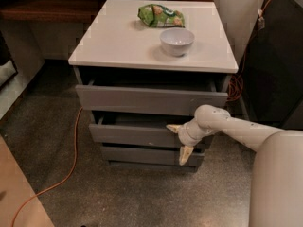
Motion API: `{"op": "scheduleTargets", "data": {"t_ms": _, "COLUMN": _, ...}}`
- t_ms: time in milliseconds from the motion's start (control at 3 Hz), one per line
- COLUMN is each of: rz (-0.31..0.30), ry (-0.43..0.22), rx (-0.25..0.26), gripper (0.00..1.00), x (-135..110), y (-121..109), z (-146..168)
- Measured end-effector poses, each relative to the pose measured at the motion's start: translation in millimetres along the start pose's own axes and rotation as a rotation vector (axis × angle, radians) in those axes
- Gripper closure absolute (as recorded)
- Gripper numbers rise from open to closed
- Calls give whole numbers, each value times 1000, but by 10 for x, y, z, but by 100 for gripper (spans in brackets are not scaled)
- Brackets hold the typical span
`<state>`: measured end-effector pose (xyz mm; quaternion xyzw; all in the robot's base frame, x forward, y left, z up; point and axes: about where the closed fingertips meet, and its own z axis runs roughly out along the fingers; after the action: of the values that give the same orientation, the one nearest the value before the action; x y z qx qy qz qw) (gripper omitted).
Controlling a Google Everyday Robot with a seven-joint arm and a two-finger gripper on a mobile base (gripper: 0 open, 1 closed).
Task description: Open middle drawer
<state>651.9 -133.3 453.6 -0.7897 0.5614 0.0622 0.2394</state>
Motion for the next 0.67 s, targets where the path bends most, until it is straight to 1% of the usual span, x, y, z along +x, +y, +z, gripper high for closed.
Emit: {"op": "scheduleTargets", "data": {"t_ms": 667, "rz": 45, "ry": 43, "rx": 66, "gripper": 0, "x": 117, "y": -301, "z": 191}}
